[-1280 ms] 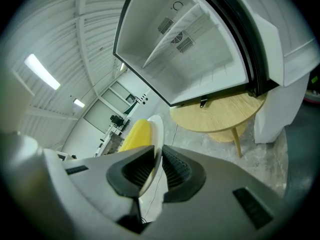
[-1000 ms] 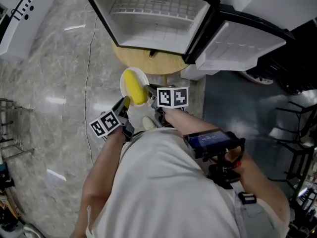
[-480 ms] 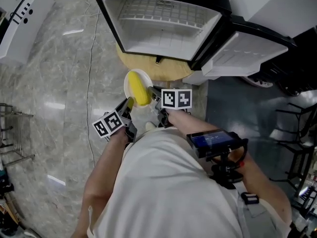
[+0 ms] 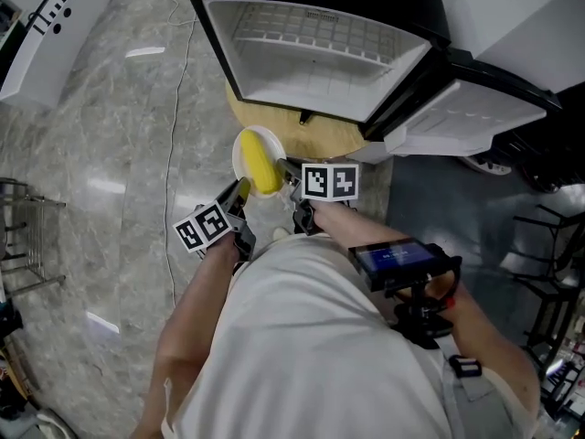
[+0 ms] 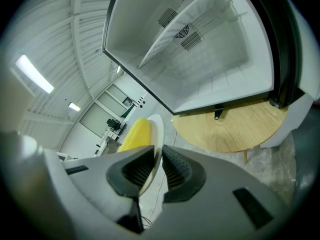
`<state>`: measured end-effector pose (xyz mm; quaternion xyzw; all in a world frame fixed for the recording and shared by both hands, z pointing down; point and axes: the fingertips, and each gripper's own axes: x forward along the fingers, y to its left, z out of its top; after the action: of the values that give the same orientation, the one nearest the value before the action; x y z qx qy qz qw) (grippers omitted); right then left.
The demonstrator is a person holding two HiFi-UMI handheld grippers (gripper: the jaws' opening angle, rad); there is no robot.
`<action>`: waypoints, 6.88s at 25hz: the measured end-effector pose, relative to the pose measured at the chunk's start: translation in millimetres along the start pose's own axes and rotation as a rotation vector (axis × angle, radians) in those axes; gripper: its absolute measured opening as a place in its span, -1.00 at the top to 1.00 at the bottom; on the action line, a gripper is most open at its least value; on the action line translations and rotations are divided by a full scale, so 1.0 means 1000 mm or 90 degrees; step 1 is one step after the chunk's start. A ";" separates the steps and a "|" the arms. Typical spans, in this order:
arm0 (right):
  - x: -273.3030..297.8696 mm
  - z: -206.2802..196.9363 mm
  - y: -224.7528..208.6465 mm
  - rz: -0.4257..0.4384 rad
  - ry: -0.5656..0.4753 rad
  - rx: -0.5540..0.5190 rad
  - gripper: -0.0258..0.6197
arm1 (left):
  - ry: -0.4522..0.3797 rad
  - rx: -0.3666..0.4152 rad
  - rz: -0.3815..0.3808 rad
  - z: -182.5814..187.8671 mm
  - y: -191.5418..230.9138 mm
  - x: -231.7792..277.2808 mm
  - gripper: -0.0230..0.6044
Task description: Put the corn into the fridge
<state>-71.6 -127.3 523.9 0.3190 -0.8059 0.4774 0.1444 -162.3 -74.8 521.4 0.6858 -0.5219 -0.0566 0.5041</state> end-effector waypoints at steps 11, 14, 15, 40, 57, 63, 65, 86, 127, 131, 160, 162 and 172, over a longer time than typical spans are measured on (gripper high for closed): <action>0.028 0.038 -0.018 0.016 0.028 -0.010 0.75 | -0.011 -0.015 0.026 0.028 0.006 0.038 0.73; 0.031 0.044 -0.020 0.014 0.031 -0.012 0.75 | -0.012 -0.021 0.027 0.032 0.007 0.043 0.73; 0.033 0.046 -0.023 0.013 0.033 -0.011 0.75 | -0.011 -0.023 0.028 0.033 0.007 0.046 0.73; 0.058 0.070 -0.079 -0.004 0.042 -0.020 0.75 | 0.015 -0.013 0.043 0.039 0.024 0.109 0.73; 0.067 0.084 -0.101 -0.020 0.040 0.002 0.75 | 0.014 -0.007 0.038 0.044 0.023 0.138 0.73; 0.074 0.094 -0.108 -0.035 0.032 0.009 0.75 | 0.011 -0.002 0.032 0.055 0.024 0.151 0.73; 0.077 0.098 -0.110 -0.039 0.028 0.013 0.75 | 0.009 -0.002 0.030 0.058 0.024 0.155 0.73; 0.091 0.138 -0.146 -0.089 -0.028 0.040 0.75 | 0.003 0.024 0.021 0.087 0.019 0.211 0.75; 0.109 0.218 -0.200 -0.223 -0.067 -0.026 0.75 | 0.037 0.114 0.067 0.128 0.012 0.315 0.76; 0.107 0.213 -0.204 -0.250 -0.045 -0.039 0.74 | 0.049 0.141 0.084 0.121 0.011 0.318 0.76; 0.092 0.222 -0.212 -0.293 -0.101 -0.057 0.65 | 0.040 0.222 0.129 0.132 0.016 0.309 0.54; 0.089 0.223 -0.210 -0.293 -0.110 -0.067 0.65 | 0.032 0.224 0.119 0.134 0.013 0.306 0.54; 0.081 0.224 -0.199 -0.273 -0.134 -0.095 0.77 | 0.021 0.240 0.118 0.133 0.010 0.288 0.54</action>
<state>13.2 -418.3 589.2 0.5191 -0.7633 0.3390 0.1813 -120.1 -380.7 593.2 0.7181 -0.5757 0.0997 0.3781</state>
